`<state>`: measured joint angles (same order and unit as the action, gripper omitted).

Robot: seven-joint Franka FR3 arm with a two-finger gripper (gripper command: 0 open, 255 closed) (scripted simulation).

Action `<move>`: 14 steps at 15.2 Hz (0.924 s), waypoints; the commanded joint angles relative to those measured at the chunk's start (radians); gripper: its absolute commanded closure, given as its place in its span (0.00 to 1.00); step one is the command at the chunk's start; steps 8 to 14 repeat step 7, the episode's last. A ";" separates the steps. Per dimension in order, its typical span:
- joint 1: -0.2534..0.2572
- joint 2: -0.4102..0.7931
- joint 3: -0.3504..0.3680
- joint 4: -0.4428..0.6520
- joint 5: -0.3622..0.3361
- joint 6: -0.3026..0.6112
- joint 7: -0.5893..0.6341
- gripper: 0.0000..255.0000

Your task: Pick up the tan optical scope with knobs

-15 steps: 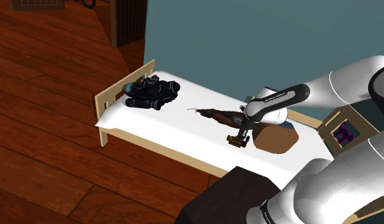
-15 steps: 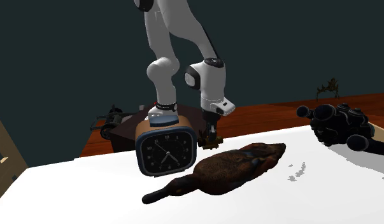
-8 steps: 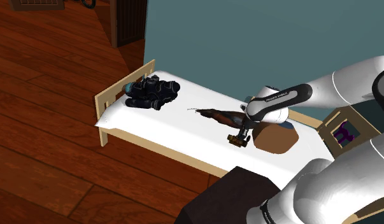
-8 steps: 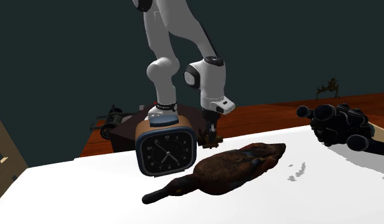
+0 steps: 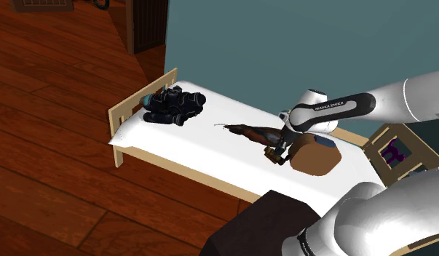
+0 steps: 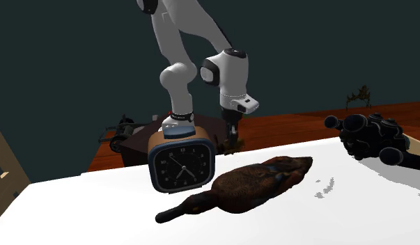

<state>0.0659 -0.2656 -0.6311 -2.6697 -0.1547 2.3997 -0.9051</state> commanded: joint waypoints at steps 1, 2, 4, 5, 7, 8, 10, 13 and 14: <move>-0.009 -0.028 0.010 0.011 -0.015 -0.037 0.012 1.00; -0.012 -0.042 0.015 0.016 -0.020 -0.055 0.018 1.00; -0.018 -0.067 0.024 0.026 -0.030 -0.089 0.028 1.00; -0.021 -0.079 0.029 0.032 -0.034 -0.106 0.032 1.00; -0.022 -0.081 0.030 0.033 -0.034 -0.109 0.033 1.00; -0.022 -0.081 0.030 0.033 -0.034 -0.109 0.033 1.00; -0.022 -0.081 0.030 0.033 -0.034 -0.109 0.033 1.00; -0.022 -0.081 0.030 0.033 -0.034 -0.109 0.033 1.00; -0.022 -0.081 0.030 0.033 -0.034 -0.109 0.033 1.00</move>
